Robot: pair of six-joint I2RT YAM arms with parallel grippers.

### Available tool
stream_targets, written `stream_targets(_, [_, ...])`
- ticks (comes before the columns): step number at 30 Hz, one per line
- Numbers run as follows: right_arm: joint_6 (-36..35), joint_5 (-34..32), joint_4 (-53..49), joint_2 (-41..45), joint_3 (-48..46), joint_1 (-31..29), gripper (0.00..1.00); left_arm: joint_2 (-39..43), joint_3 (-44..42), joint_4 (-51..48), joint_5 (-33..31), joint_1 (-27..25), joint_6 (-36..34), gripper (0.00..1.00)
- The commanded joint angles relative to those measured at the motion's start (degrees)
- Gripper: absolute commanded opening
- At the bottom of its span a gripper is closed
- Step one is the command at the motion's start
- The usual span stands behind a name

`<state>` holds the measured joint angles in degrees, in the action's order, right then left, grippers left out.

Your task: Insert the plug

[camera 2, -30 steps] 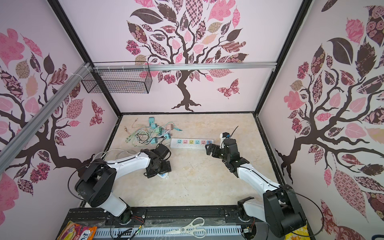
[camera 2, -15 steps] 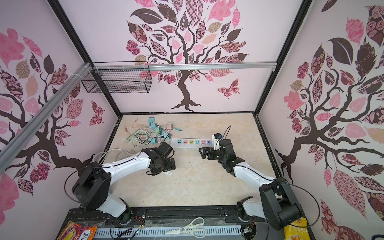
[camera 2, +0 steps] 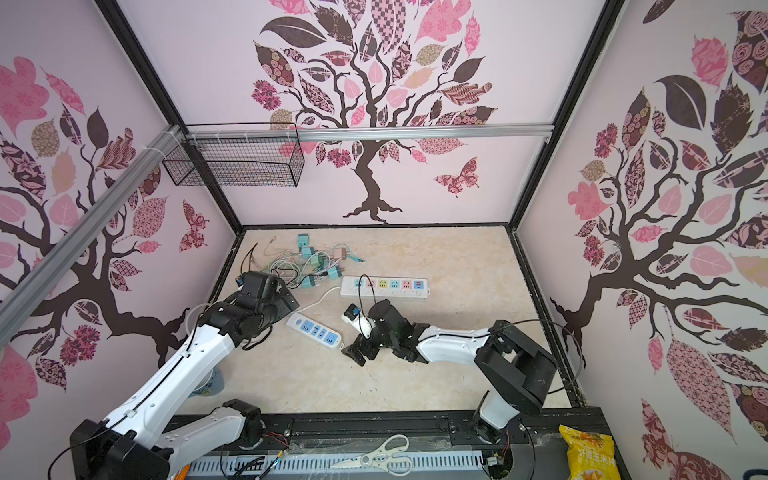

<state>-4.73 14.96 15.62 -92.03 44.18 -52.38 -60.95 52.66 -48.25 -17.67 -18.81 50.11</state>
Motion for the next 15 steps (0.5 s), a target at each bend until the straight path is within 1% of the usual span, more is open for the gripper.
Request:
stream_targets(1, [-4.66, -1.90, -1.49, -4.85, 5.36, -1.38, 1.00, 1.99, -2.77, -3.07, -2.73, 1.58, 1.59, 0.98])
stream_targets(5, [-7.32, -4.68, -4.30, -10.97, 11.17, -4.59, 0.99, 3.64, -4.55, -2.83, -1.01, 4.10, 2.54, 0.98])
stream_targets(8, [-9.12, -7.21, -5.25, -14.58, 14.65, -6.64, 0.99, 4.09, -4.85, -3.24, -1.39, 4.96, 1.98, 0.98])
stream_targets(11, [-6.85, -9.35, -5.79, -17.83, 18.22, -7.29, 0.98, 4.33, -4.35, -4.26, -2.96, 4.97, 1.38, 0.98])
stream_targets(15, [-5.29, -9.43, -6.92, -21.06, 21.91, -7.47, 0.94, 4.93, -4.50, -4.57, -4.23, 5.07, 0.95, 0.98])
